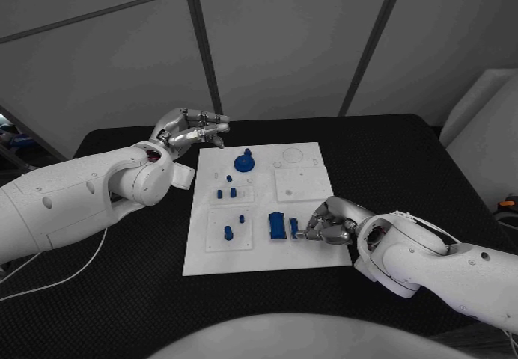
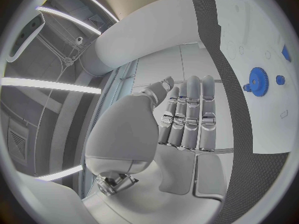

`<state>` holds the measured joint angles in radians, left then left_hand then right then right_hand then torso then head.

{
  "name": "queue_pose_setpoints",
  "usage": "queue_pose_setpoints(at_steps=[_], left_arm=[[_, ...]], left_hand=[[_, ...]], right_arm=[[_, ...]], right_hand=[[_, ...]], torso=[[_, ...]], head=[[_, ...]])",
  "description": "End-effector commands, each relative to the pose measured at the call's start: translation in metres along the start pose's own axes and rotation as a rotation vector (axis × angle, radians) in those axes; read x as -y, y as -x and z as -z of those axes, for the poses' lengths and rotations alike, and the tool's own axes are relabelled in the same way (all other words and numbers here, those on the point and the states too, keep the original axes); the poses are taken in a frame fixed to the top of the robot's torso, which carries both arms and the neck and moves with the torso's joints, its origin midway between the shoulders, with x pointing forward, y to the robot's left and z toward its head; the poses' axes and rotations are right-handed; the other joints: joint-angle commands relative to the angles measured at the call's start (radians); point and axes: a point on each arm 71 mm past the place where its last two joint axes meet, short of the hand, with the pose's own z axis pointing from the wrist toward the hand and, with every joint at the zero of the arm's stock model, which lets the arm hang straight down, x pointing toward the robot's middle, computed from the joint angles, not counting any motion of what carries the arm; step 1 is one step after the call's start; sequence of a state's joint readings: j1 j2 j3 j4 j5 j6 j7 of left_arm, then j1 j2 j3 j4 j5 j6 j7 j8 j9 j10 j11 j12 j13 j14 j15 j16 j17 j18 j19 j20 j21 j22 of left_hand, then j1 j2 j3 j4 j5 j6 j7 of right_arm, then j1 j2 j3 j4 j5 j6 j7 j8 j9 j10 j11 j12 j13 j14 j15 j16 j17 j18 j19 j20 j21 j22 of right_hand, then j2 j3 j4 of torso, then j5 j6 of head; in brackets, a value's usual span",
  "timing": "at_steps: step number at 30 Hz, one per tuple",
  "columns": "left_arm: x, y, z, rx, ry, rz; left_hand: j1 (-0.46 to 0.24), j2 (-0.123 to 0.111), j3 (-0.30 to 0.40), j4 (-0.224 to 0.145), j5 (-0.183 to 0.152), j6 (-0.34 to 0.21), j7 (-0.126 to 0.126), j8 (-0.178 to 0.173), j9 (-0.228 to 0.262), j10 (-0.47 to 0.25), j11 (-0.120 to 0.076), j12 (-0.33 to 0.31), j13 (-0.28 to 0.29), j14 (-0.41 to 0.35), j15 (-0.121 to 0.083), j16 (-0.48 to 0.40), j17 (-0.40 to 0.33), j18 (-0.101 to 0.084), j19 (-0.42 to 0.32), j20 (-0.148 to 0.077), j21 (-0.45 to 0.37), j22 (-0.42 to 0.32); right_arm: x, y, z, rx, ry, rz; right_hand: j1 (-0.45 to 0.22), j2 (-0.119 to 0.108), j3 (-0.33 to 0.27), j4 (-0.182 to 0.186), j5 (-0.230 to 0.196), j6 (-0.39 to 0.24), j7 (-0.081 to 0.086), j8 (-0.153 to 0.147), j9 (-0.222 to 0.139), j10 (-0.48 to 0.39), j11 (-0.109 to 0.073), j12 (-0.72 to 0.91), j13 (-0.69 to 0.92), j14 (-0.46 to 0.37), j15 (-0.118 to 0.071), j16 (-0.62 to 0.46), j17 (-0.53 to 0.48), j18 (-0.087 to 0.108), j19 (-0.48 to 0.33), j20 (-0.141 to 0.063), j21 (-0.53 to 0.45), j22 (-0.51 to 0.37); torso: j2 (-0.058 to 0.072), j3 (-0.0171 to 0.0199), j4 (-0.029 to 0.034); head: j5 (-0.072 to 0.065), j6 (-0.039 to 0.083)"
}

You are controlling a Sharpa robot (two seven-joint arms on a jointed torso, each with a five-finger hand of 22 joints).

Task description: Assemble the parts on the task board

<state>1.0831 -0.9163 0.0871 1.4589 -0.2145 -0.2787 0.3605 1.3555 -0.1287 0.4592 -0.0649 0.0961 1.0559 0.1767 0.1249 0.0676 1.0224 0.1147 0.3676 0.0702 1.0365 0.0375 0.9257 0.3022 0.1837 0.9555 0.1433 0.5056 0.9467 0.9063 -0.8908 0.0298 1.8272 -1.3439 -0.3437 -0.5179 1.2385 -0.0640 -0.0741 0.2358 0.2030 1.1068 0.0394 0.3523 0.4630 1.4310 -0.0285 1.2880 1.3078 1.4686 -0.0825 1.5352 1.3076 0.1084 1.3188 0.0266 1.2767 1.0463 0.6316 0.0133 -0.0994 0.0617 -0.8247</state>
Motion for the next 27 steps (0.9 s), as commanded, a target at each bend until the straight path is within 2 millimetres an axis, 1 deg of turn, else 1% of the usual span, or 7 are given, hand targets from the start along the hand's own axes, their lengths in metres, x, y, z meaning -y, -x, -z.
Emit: queue_pose_setpoints(at_steps=[1,3,6,11,19,22,27], left_arm=[[0.001,-0.001,-0.001,-0.009,-0.004,0.005],[0.001,-0.001,-0.001,-0.009,-0.004,0.005],[0.001,-0.001,-0.001,-0.010,-0.004,0.005],[0.001,-0.001,-0.001,-0.010,-0.004,0.005],[0.001,-0.002,-0.001,-0.012,-0.005,0.006],[0.001,-0.002,-0.001,-0.012,-0.004,0.006],[0.001,-0.002,-0.001,-0.012,-0.004,0.006]], left_hand=[[0.000,0.011,-0.005,0.001,-0.001,-0.008,-0.002,0.002,-0.001,-0.008,0.000,0.006,-0.001,-0.001,0.006,-0.003,-0.002,-0.002,0.008,0.001,-0.003,-0.002],[0.000,0.011,-0.005,0.001,-0.001,-0.008,-0.002,0.002,-0.001,-0.008,0.000,0.006,-0.001,-0.001,0.006,-0.003,-0.002,-0.002,0.008,0.001,-0.003,-0.002],[0.000,0.011,-0.005,0.001,-0.001,-0.008,-0.002,0.002,-0.001,-0.008,0.000,0.006,-0.001,-0.001,0.006,-0.003,-0.002,-0.002,0.008,0.001,-0.003,-0.002],[-0.001,0.012,-0.005,0.002,-0.001,-0.008,-0.002,0.002,-0.001,-0.009,0.000,0.007,-0.001,-0.001,0.006,-0.003,-0.002,-0.002,0.009,0.001,-0.004,-0.003],[-0.002,0.013,-0.005,0.003,-0.001,-0.009,-0.002,0.002,-0.001,-0.009,0.000,0.007,-0.001,-0.001,0.006,-0.003,-0.002,-0.002,0.009,0.001,-0.005,-0.003],[-0.002,0.013,-0.005,0.003,-0.001,-0.009,-0.002,0.002,-0.001,-0.009,0.000,0.007,-0.001,-0.001,0.006,-0.003,-0.002,-0.002,0.009,0.001,-0.005,-0.003],[-0.002,0.013,-0.005,0.003,-0.001,-0.009,-0.002,0.002,-0.001,-0.009,0.000,0.007,-0.001,-0.001,0.006,-0.003,-0.002,-0.002,0.009,0.001,-0.005,-0.003]], right_arm=[[-0.002,-0.002,0.000,-0.026,0.022,0.009],[-0.002,-0.002,0.000,-0.028,0.021,0.011],[-0.002,-0.002,0.000,-0.030,0.021,0.012],[-0.002,-0.003,-0.003,-0.032,0.018,0.013],[-0.001,-0.003,-0.011,-0.013,-0.003,0.017],[-0.001,-0.004,-0.012,-0.014,-0.004,0.019],[-0.003,-0.006,-0.014,-0.031,0.004,0.027]], right_hand=[[0.007,-0.002,0.000,-0.007,-0.003,-0.006,0.002,0.006,0.001,0.003,-0.001,0.000,0.031,0.090,-0.005,0.005,0.210,-0.006,-0.001,-0.002,-0.004,-0.001],[0.007,-0.002,0.000,-0.007,-0.003,-0.006,0.002,0.006,0.001,0.003,-0.001,0.000,0.031,0.090,-0.005,0.005,0.210,-0.006,-0.001,-0.002,-0.004,-0.001],[0.007,-0.002,0.000,-0.007,-0.003,-0.006,0.002,0.006,0.001,0.003,-0.001,0.000,0.031,0.090,-0.005,0.005,0.210,-0.006,-0.001,-0.002,-0.004,-0.001],[0.011,0.000,-0.002,-0.008,-0.006,-0.005,0.001,0.007,0.001,0.004,-0.001,0.001,0.032,0.090,-0.005,0.005,0.210,-0.006,-0.001,-0.002,-0.004,0.000],[0.017,0.017,-0.004,-0.008,-0.002,-0.003,0.000,0.009,0.002,0.007,-0.002,0.007,0.037,0.090,-0.006,0.006,0.212,-0.007,0.001,-0.002,-0.002,0.003],[0.018,0.019,-0.005,-0.008,0.000,-0.002,0.000,0.009,0.002,0.008,-0.002,0.009,0.039,0.091,-0.006,0.006,0.212,-0.007,0.001,-0.002,-0.002,0.004],[0.028,0.022,-0.008,-0.013,0.004,-0.002,-0.002,0.009,0.002,0.009,-0.003,0.009,0.040,0.090,-0.007,0.006,0.212,-0.006,0.000,-0.002,-0.002,0.003]], torso=[[0.001,0.0003,-0.0003],[0.001,0.0008,0.0002],[0.001,0.0002,0.0014],[0.001,0.0002,0.0006],[0.001,-0.0002,0.0010],[0.001,0.0000,0.0019],[0.001,0.0005,0.0003]], head=[[0.000,-0.001],[0.000,-0.001],[-0.001,-0.003],[0.000,-0.003],[-0.001,-0.006],[0.000,-0.008],[0.000,-0.009]])
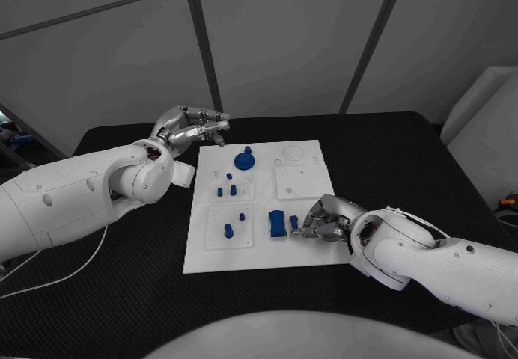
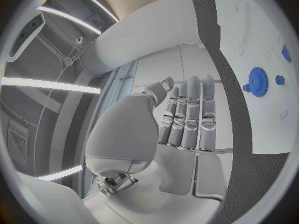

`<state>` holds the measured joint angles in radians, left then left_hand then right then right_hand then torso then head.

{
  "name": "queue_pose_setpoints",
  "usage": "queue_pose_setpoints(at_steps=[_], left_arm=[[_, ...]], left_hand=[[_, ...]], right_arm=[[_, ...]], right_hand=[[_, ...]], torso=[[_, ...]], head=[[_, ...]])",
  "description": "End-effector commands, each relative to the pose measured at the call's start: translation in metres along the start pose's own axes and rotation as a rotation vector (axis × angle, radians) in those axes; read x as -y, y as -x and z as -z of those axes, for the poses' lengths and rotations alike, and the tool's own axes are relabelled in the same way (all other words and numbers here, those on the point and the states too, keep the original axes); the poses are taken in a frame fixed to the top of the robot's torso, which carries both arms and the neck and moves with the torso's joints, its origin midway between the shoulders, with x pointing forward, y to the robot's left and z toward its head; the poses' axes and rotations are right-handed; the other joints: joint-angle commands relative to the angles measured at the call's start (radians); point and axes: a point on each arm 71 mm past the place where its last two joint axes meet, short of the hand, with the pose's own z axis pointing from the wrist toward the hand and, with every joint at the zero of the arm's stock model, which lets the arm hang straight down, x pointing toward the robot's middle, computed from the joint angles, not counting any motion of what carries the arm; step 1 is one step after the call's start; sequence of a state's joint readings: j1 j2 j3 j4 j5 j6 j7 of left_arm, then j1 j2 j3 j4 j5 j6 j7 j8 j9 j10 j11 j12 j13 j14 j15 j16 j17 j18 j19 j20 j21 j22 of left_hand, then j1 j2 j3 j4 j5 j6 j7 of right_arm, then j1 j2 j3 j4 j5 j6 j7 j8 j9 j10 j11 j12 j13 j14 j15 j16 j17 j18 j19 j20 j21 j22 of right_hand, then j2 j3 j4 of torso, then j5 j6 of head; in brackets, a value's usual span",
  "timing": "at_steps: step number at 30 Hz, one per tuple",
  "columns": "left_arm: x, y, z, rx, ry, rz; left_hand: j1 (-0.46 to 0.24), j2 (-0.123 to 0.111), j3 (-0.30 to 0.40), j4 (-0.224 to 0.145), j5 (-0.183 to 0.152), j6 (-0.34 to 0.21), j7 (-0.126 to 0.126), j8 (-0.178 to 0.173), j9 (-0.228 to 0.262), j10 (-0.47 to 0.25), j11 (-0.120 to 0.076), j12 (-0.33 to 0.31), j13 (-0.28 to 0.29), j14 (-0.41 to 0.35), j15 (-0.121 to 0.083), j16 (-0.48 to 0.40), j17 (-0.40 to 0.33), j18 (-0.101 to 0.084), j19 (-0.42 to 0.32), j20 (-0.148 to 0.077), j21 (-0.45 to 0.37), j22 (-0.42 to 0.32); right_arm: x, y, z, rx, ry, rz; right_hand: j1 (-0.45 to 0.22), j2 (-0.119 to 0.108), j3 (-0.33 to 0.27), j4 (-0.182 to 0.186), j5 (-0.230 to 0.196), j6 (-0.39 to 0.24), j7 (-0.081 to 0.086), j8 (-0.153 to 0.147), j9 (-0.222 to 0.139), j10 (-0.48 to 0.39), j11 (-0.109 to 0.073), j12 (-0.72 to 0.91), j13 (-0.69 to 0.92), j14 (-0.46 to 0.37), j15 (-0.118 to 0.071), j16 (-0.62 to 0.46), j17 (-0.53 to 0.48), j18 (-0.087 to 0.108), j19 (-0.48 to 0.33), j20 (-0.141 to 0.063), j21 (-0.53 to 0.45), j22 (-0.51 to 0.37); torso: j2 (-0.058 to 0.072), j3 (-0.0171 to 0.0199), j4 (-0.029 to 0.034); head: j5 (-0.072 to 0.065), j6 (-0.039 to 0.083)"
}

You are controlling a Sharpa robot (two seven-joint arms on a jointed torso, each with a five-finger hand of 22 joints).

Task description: Assemble the parts on the task board

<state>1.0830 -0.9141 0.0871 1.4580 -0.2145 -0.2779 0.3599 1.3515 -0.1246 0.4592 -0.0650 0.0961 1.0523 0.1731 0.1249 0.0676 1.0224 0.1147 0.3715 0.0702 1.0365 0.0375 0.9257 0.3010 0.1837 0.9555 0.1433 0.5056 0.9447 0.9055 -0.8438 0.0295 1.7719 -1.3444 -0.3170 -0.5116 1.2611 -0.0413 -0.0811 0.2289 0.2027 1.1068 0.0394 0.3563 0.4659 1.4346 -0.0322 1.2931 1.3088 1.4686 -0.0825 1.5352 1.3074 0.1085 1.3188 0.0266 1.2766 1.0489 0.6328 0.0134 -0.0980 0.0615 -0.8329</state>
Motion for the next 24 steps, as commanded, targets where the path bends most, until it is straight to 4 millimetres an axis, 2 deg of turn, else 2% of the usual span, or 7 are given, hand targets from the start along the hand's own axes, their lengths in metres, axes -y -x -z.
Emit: queue_pose_setpoints(at_steps=[1,10,12,15,18,23,24], left_arm=[[0.001,-0.001,-0.001,-0.011,-0.005,0.005],[0.001,-0.001,-0.001,-0.011,-0.005,0.006],[0.001,-0.001,-0.001,-0.011,-0.005,0.006],[0.001,-0.001,0.000,-0.010,-0.005,0.005],[0.001,-0.001,0.000,-0.010,-0.006,0.005],[0.001,-0.001,0.000,-0.009,-0.008,0.005],[0.001,-0.002,-0.001,-0.007,-0.010,0.005]], left_hand=[[0.002,0.009,-0.005,0.003,-0.001,-0.005,0.001,0.002,-0.001,-0.009,0.000,0.003,-0.001,-0.001,0.006,-0.003,-0.001,-0.002,0.009,0.001,-0.005,-0.001],[0.002,0.009,-0.005,0.003,-0.001,-0.005,0.001,0.002,-0.001,-0.009,0.000,0.003,-0.001,-0.001,0.006,-0.003,-0.001,-0.002,0.009,0.001,-0.005,-0.001],[0.002,0.011,-0.005,0.003,-0.001,-0.005,0.001,0.002,-0.001,-0.009,0.000,0.004,-0.001,-0.001,0.006,-0.003,-0.001,-0.002,0.009,0.001,-0.005,-0.002],[0.003,0.010,-0.005,0.002,-0.001,-0.005,0.001,0.002,-0.001,-0.010,0.000,0.004,-0.002,-0.001,0.006,-0.003,-0.001,-0.002,0.009,0.001,-0.006,-0.002],[0.004,0.010,-0.004,0.001,-0.001,-0.005,0.001,0.002,-0.001,-0.010,0.000,0.005,-0.002,-0.001,0.006,-0.003,-0.002,-0.002,0.010,0.001,-0.006,-0.002],[-0.001,0.009,-0.007,0.003,-0.002,-0.005,0.001,0.003,-0.001,-0.009,0.000,0.006,-0.001,0.000,0.006,-0.003,-0.002,-0.002,0.010,0.002,-0.007,-0.003],[-0.001,0.008,-0.008,0.004,-0.002,-0.005,0.001,0.003,-0.001,-0.009,0.000,0.007,-0.001,0.000,0.007,-0.003,-0.002,-0.002,0.010,0.002,-0.007,-0.003]], right_arm=[[-0.002,-0.001,-0.001,-0.013,0.008,0.016],[-0.005,-0.001,0.000,-0.015,0.032,0.012],[-0.008,0.000,0.003,0.002,0.056,-0.014],[-0.011,0.003,0.008,0.029,0.098,-0.070],[-0.011,0.008,0.013,0.068,0.147,-0.141],[-0.007,0.018,0.017,0.102,0.203,-0.292],[-0.006,0.024,0.017,0.123,0.230,-0.343]], right_hand=[[0.008,0.000,-0.001,-0.008,0.005,-0.003,-0.002,0.005,-0.001,0.005,0.001,0.003,0.038,0.090,-0.007,0.005,0.211,-0.006,0.000,-0.002,-0.003,0.000],[0.045,0.005,-0.009,-0.030,-0.018,-0.005,-0.002,0.005,-0.002,0.003,0.000,0.000,0.037,0.090,-0.008,0.004,0.210,-0.006,-0.002,-0.003,-0.005,-0.002],[0.049,0.005,-0.012,-0.032,-0.007,-0.005,-0.002,0.005,-0.002,0.003,0.000,-0.001,0.037,0.090,-0.008,0.004,0.210,-0.006,-0.002,-0.004,-0.005,-0.002],[0.054,0.008,-0.024,-0.033,0.040,-0.017,0.003,-0.002,-0.006,-0.013,0.003,-0.029,0.016,0.088,-0.006,-0.002,0.200,-0.003,-0.011,-0.002,-0.016,-0.018],[0.056,0.007,-0.034,-0.032,0.071,-0.044,0.014,-0.017,-0.012,-0.043,0.012,-0.080,-0.022,0.083,0.000,-0.013,0.181,0.002,-0.028,0.001,-0.036,-0.050],[0.061,0.013,-0.049,-0.028,0.086,-0.094,0.039,-0.048,-0.025,-0.106,0.034,-0.181,-0.099,0.063,0.018,-0.061,0.108,0.020,-0.084,0.015,-0.105,-0.153],[0.075,0.018,-0.051,-0.032,0.089,-0.130,0.054,-0.069,-0.035,-0.151,0.045,-0.251,-0.153,0.048,0.027,-0.097,0.059,0.031,-0.120,0.023,-0.152,-0.219]], torso=[[-0.001,0.0004,-0.0012],[-0.002,0.0001,-0.0008],[-0.002,0.0010,-0.0012],[-0.003,0.0009,-0.0015],[-0.004,-0.0007,-0.0004],[-0.011,-0.0041,0.0003],[-0.016,-0.0072,0.0013]], head=[[0.000,-0.001],[0.000,0.000],[0.002,0.000],[0.002,0.002],[0.000,0.007],[0.000,0.018],[-0.004,0.025]])
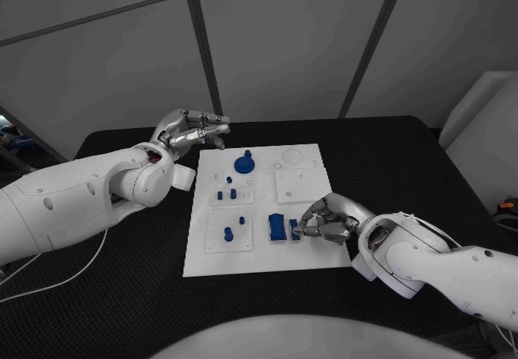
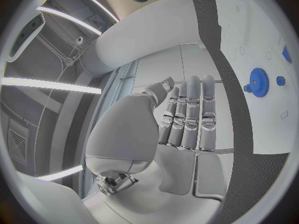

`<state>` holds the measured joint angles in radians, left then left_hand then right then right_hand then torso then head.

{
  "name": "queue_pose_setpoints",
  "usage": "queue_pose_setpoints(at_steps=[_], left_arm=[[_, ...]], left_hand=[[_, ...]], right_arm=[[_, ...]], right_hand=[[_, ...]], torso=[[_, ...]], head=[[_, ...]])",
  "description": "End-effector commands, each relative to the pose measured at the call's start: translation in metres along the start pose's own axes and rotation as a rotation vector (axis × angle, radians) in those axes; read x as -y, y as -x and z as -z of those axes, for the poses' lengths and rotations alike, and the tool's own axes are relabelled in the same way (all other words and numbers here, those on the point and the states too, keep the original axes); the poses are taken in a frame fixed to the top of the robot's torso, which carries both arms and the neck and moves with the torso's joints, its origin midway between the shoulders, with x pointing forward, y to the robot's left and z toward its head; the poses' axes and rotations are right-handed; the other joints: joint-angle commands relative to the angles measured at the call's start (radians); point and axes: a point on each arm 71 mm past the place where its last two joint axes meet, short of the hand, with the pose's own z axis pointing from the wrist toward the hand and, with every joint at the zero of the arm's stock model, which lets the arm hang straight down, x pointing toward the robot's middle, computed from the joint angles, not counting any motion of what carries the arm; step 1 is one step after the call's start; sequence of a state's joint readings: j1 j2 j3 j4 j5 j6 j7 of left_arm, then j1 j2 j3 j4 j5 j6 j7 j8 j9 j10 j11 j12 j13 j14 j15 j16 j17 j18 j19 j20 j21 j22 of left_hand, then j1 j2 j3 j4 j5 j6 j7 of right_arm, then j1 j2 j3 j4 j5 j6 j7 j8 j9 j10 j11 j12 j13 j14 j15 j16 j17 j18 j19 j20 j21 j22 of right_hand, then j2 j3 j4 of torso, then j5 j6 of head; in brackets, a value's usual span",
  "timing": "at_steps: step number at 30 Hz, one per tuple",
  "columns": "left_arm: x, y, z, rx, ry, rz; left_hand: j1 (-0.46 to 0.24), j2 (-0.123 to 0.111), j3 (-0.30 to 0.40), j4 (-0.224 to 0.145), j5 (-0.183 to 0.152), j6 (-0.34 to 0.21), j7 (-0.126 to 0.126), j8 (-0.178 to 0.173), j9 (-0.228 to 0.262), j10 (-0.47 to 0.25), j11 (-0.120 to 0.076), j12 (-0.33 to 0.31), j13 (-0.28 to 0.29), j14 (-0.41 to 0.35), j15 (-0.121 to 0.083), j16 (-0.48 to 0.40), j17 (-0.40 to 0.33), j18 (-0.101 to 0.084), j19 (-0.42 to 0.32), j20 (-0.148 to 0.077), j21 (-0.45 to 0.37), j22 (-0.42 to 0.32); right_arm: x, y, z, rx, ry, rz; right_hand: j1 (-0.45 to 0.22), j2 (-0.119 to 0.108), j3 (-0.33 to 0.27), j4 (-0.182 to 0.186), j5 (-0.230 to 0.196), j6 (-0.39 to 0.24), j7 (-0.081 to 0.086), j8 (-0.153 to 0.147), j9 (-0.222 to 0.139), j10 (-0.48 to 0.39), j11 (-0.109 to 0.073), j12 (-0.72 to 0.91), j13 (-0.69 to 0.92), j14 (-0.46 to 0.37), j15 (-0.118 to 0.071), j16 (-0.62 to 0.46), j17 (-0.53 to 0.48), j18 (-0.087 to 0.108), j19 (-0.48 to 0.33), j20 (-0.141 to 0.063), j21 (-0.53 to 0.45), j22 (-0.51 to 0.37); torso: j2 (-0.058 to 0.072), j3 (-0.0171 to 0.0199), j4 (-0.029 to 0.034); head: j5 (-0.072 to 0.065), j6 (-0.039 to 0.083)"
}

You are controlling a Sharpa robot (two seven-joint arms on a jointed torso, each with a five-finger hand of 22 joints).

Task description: Assemble the parts on the task board

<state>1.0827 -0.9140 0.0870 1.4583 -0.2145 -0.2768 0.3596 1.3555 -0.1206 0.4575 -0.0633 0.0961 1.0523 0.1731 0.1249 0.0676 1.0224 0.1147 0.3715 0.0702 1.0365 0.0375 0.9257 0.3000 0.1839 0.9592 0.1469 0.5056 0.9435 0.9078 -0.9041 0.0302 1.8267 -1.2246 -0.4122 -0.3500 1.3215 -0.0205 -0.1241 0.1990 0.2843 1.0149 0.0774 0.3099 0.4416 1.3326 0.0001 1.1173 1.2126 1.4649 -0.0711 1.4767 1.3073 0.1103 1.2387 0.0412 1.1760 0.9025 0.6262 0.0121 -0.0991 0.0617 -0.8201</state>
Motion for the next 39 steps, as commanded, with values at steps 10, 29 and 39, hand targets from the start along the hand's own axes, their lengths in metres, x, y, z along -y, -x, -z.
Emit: queue_pose_setpoints(at_steps=[10,29,39], left_arm=[[-0.005,0.000,-0.008,0.054,-0.004,0.044],[-0.032,0.007,-0.038,0.249,-0.036,0.174],[-0.035,-0.010,-0.033,0.219,0.010,0.135]], left_hand=[[-0.009,-0.003,-0.015,0.000,-0.002,-0.003,-0.001,0.007,0.000,-0.002,-0.002,0.017,-0.001,-0.017,0.008,-0.022,-0.012,-0.003,-0.003,0.000,-0.024,-0.013],[-0.035,0.002,-0.204,0.084,-0.004,-0.092,-0.050,-0.061,-0.003,-0.017,0.096,-0.309,-0.005,-0.183,0.153,-0.810,-0.235,-0.021,-0.468,0.145,-0.451,-0.547],[-0.641,0.121,-0.334,0.063,-0.096,-0.541,-0.173,-0.125,-0.068,-0.497,-0.003,-0.371,-0.070,-0.578,0.065,-0.926,-0.300,-0.088,-0.699,0.010,-0.506,-0.743]], right_arm=[[0.010,0.061,-0.028,0.244,0.209,-0.471],[0.044,0.101,-0.095,0.404,0.255,-0.579],[0.042,0.099,-0.090,0.436,0.206,-0.597]], right_hand=[[0.126,0.044,-0.001,-0.012,-0.057,-0.105,0.067,-0.083,-0.075,-0.313,0.068,-0.554,-0.479,-0.197,0.068,-0.717,-0.616,0.071,-0.235,0.061,-0.429,-0.441],[0.168,0.052,0.061,-0.053,-0.140,-0.083,0.096,-0.247,-0.299,-0.331,0.176,-0.996,-1.078,-0.483,0.226,-1.395,-1.070,0.077,-0.439,0.228,-0.929,-0.749],[-0.525,0.020,0.124,-0.128,-0.207,-0.523,0.010,-0.310,-0.442,-0.797,0.102,-1.117,-1.213,-0.945,0.159,-1.477,-1.199,-0.007,-0.809,0.109,-1.058,-0.829]], torso=[[-0.049,-0.0243,0.0000],[-0.093,-0.0261,0.0031],[-0.087,-0.0229,0.0339]], head=[[-0.008,0.042],[0.005,0.137],[-0.018,0.163]])
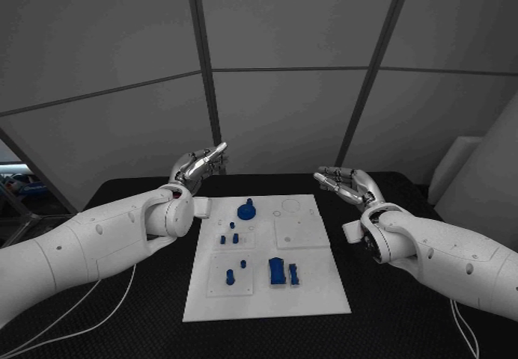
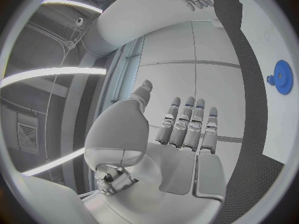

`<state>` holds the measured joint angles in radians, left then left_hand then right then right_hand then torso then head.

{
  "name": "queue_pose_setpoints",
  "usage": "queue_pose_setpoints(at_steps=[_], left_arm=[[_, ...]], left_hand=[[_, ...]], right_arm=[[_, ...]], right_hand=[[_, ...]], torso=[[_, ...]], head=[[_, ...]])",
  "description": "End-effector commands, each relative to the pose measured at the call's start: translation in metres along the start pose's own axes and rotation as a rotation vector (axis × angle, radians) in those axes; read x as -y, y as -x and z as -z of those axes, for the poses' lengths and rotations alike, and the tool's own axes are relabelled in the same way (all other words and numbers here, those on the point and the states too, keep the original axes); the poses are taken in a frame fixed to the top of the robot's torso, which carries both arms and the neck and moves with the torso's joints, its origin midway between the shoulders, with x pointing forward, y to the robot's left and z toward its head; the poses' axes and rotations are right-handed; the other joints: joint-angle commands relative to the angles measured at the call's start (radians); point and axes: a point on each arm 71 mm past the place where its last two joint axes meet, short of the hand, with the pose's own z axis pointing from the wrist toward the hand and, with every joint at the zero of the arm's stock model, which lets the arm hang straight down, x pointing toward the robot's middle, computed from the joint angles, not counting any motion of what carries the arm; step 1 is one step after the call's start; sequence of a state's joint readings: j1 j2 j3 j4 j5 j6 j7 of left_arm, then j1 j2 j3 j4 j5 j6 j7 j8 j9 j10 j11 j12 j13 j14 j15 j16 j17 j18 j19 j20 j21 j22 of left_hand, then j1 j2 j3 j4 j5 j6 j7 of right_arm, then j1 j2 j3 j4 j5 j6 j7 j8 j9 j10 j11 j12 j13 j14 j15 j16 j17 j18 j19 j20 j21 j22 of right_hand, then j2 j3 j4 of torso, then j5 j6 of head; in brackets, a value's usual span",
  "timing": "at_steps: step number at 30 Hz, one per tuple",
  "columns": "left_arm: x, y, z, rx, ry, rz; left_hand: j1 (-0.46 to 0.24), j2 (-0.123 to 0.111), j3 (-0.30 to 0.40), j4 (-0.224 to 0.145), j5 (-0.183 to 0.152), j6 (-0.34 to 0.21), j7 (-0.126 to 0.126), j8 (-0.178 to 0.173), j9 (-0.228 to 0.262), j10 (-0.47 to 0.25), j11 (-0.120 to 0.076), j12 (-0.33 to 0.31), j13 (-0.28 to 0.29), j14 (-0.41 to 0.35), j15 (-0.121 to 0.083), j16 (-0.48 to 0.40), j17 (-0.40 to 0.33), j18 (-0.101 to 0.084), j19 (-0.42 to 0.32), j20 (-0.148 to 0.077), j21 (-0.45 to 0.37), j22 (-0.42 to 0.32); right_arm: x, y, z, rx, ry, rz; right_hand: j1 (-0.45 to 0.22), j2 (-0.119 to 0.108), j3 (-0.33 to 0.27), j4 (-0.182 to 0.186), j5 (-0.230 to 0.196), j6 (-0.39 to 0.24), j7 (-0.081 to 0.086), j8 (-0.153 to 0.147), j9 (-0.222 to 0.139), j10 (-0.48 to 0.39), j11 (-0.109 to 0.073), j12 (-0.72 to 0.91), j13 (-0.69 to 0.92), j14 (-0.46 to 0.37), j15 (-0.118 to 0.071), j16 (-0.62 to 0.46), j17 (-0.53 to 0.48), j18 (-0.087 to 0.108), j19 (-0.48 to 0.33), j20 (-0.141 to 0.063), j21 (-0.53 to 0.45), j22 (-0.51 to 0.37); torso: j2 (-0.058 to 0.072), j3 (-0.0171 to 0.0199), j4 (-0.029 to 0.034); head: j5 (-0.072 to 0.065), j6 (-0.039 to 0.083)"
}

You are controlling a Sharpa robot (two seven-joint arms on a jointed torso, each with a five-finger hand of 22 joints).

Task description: Assemble the parts on the task board

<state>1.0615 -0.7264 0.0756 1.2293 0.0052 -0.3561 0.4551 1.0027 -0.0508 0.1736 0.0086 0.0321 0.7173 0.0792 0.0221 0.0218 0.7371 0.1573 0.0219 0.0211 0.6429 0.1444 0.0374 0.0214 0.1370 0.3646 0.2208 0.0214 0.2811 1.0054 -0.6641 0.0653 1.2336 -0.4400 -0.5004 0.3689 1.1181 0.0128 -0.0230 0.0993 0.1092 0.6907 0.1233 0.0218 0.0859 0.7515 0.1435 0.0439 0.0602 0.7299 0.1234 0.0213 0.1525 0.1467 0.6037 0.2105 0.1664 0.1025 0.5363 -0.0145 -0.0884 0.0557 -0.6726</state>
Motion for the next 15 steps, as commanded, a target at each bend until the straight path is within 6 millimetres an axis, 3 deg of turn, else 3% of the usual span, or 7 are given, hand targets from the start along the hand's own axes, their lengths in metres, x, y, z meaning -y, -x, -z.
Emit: queue_pose_setpoints(at_steps=[1,6,7,8,10,12,15], left_arm=[[0.001,-0.007,0.005,0.027,-0.009,-0.022],[-0.002,-0.027,0.021,0.047,-0.006,-0.050],[-0.002,-0.032,0.025,0.052,-0.005,-0.058],[-0.003,-0.037,0.030,0.057,-0.005,-0.065],[-0.003,-0.046,0.039,0.067,-0.003,-0.080],[-0.003,-0.052,0.046,0.074,-0.002,-0.090],[-0.004,-0.059,0.053,0.081,-0.001,-0.101]], left_hand=[[-0.318,0.051,-0.055,-0.009,-0.032,-0.227,-0.079,-0.022,-0.022,-0.234,-0.050,-0.022,-0.021,-0.204,-0.046,-0.037,-0.021,-0.041,-0.116,-0.070,-0.021,-0.089],[-0.436,0.051,-0.075,-0.009,-0.032,-0.312,-0.079,-0.022,-0.022,-0.321,-0.068,-0.022,-0.021,-0.280,-0.063,-0.037,-0.021,-0.043,-0.157,-0.098,-0.021,-0.122],[-0.458,0.051,-0.079,-0.009,-0.032,-0.328,-0.079,-0.022,-0.022,-0.337,-0.072,-0.022,-0.021,-0.294,-0.066,-0.037,-0.021,-0.137,-0.165,-0.102,-0.021,-0.129],[-0.480,0.051,-0.083,-0.009,-0.032,-0.343,-0.079,-0.022,-0.022,-0.353,-0.075,-0.022,-0.021,-0.308,-0.069,-0.037,-0.021,-0.137,-0.173,-0.107,-0.021,-0.134],[-0.533,0.051,-0.092,-0.009,-0.032,-0.382,-0.079,-0.022,-0.022,-0.392,-0.084,-0.022,-0.021,-0.342,-0.144,-0.037,-0.021,-0.137,-0.192,-0.119,-0.021,-0.149],[-0.569,0.051,-0.098,-0.009,-0.032,-0.407,-0.079,-0.022,-0.022,-0.418,-0.157,-0.022,-0.021,-0.365,-0.144,-0.037,-0.021,-0.137,-0.205,-0.127,-0.021,-0.160],[-0.616,0.051,-0.174,-0.009,-0.032,-0.441,-0.079,-0.022,-0.022,-0.453,-0.157,-0.022,-0.021,-0.395,-0.144,-0.037,-0.021,-0.137,-0.221,-0.139,-0.021,-0.173]], right_arm=[[-0.008,-0.002,0.003,0.038,0.007,-0.050],[-0.018,-0.007,0.014,0.084,-0.001,-0.130],[-0.021,-0.008,0.017,0.096,-0.005,-0.149],[-0.023,-0.009,0.020,0.107,-0.010,-0.167],[-0.028,-0.012,0.027,0.132,-0.025,-0.207],[-0.031,-0.014,0.032,0.147,-0.037,-0.231],[-0.035,-0.016,0.038,0.164,-0.053,-0.257]], right_hand=[[-0.355,-0.013,0.023,-0.099,-0.035,-0.219,-0.039,-0.022,-0.086,-0.238,-0.045,-0.044,-0.060,-0.231,-0.039,-0.021,-0.048,-0.044,-0.192,-0.067,-0.053,-0.032],[-0.480,-0.013,0.023,-0.099,-0.109,-0.297,-0.053,-0.022,-0.086,-0.323,-0.062,-0.044,-0.060,-0.314,-0.053,-0.021,-0.066,-0.055,-0.260,-0.090,-0.071,-0.102],[-0.506,-0.013,0.023,-0.099,-0.109,-0.313,-0.123,-0.022,-0.086,-0.340,-0.065,-0.044,-0.060,-0.331,-0.123,-0.021,-0.069,-0.055,-0.273,-0.096,-0.076,-0.102],[-0.530,-0.013,0.023,-0.099,-0.109,-0.327,-0.123,-0.022,-0.086,-0.356,-0.068,-0.044,-0.060,-0.345,-0.123,-0.021,-0.072,-0.062,-0.286,-0.100,-0.079,-0.102],[-0.591,-0.013,0.023,-0.099,-0.109,-0.366,-0.123,-0.022,-0.086,-0.398,-0.144,-0.044,-0.060,-0.386,-0.123,-0.021,-0.081,-0.066,-0.319,-0.112,-0.088,-0.102],[-0.624,-0.013,0.023,-0.099,-0.109,-0.386,-0.123,-0.022,-0.086,-0.419,-0.144,-0.044,-0.060,-0.407,-0.123,-0.021,-0.152,-0.066,-0.337,-0.117,-0.092,-0.102],[-0.684,-0.013,0.023,-0.099,-0.109,-0.423,-0.123,-0.022,-0.086,-0.459,-0.144,-0.044,-0.060,-0.447,-0.123,-0.021,-0.152,-0.077,-0.369,-0.129,-0.166,-0.102]], torso=[[0.003,0.0050,0.0316],[0.007,0.0117,0.0719],[0.007,0.0126,0.0772],[0.007,0.0133,0.0814],[0.008,0.0144,0.0877],[0.008,0.0145,0.0884],[0.008,0.0145,0.0884]], head=[[-0.018,0.023],[-0.045,0.058],[-0.048,0.063],[-0.051,0.066],[-0.055,0.072],[-0.056,0.073],[-0.056,0.073]])
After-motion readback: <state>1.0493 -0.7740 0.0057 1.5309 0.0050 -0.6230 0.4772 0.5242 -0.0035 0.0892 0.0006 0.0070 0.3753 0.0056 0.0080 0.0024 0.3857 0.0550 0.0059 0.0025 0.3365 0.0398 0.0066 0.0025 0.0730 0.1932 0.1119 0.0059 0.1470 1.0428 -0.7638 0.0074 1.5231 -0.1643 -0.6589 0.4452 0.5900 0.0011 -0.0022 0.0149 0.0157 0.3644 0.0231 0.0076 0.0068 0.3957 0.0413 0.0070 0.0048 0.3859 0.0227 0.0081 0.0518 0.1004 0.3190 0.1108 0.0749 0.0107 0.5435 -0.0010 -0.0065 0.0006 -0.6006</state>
